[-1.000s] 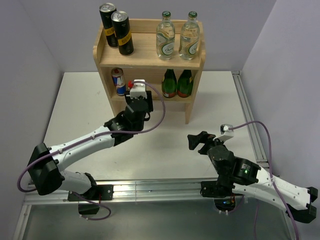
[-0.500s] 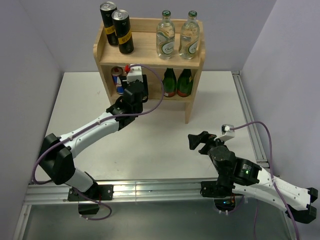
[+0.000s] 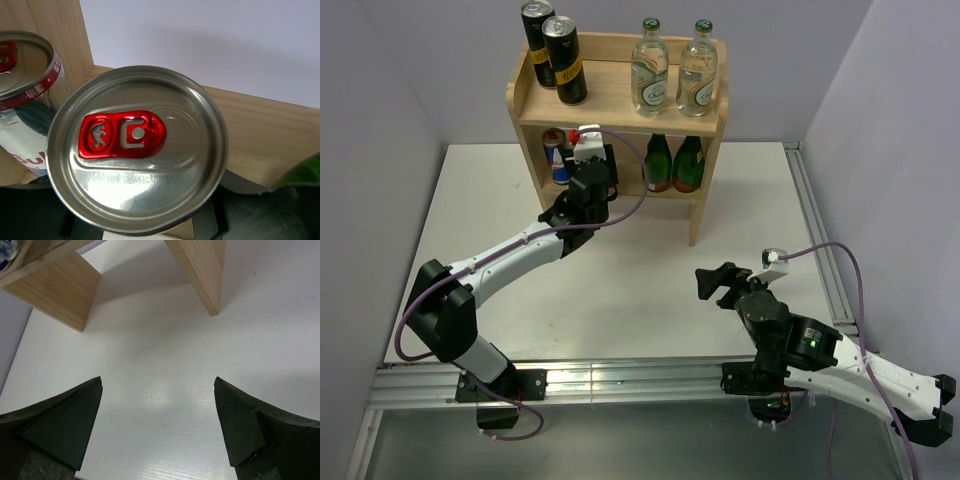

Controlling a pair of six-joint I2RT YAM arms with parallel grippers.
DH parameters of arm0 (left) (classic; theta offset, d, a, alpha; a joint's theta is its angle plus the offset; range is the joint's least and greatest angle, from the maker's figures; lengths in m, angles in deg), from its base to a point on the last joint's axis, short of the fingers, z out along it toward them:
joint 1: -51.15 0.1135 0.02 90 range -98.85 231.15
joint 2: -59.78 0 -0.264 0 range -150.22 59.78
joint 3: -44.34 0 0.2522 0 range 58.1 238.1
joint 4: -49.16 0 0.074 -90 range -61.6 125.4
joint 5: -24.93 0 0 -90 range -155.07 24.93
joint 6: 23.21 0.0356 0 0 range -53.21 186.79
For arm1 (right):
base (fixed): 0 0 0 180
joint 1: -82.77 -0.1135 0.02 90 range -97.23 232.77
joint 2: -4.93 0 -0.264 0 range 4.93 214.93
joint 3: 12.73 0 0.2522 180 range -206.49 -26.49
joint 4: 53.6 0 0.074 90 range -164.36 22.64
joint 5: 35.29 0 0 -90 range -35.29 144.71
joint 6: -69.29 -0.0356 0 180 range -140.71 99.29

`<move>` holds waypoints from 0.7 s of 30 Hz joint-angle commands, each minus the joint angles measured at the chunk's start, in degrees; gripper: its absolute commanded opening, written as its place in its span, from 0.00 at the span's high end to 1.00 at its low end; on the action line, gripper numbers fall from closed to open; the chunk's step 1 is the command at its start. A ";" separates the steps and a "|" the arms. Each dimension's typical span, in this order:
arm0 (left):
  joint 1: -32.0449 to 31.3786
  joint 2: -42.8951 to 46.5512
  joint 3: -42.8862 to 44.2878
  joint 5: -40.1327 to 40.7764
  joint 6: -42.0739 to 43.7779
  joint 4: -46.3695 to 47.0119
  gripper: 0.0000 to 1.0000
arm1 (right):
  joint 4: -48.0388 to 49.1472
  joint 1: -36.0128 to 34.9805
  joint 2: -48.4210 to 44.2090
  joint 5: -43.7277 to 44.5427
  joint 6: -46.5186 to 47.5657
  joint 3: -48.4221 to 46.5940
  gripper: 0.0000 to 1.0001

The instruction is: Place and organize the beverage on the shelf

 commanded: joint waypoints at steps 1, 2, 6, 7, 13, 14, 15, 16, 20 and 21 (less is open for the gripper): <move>2.19 0.81 -0.55 0.85 0.85 0.57 1.00 | 1.39 -0.25 0.55 1.17 0.39 -0.10 0.00; 2.27 1.07 -1.00 1.29 0.94 0.75 1.00 | 1.30 -0.25 0.73 1.26 0.39 -0.10 0.00; 2.19 1.34 -1.61 2.26 0.68 -0.04 1.00 | 1.21 -0.25 0.64 1.35 0.30 -0.10 0.00; 2.19 1.42 -2.14 2.26 0.76 -0.04 1.00 | 1.30 -0.25 0.73 1.35 0.30 -0.10 0.00; 2.19 1.69 -3.20 3.22 0.76 0.32 1.00 | 1.21 -0.25 0.82 1.35 0.21 -0.10 0.00; 2.19 1.43 -2.94 3.40 0.50 -0.12 1.00 | 1.21 -0.25 0.82 1.35 0.30 -0.10 0.00; 2.19 1.34 -3.02 3.75 0.59 -0.13 1.00 | 1.21 -0.25 0.82 1.43 0.04 -0.10 0.00; 2.19 1.34 -3.28 3.75 0.68 0.57 1.00 | 1.30 -0.25 0.73 1.35 0.12 -0.10 0.00; 2.27 0.46 -3.20 3.93 1.64 1.80 0.91 | 1.30 -0.25 0.55 1.35 0.21 -0.01 0.00; 2.45 0.11 -2.59 4.28 1.73 1.89 0.81 | 1.30 -0.25 0.73 1.35 0.21 -0.01 0.00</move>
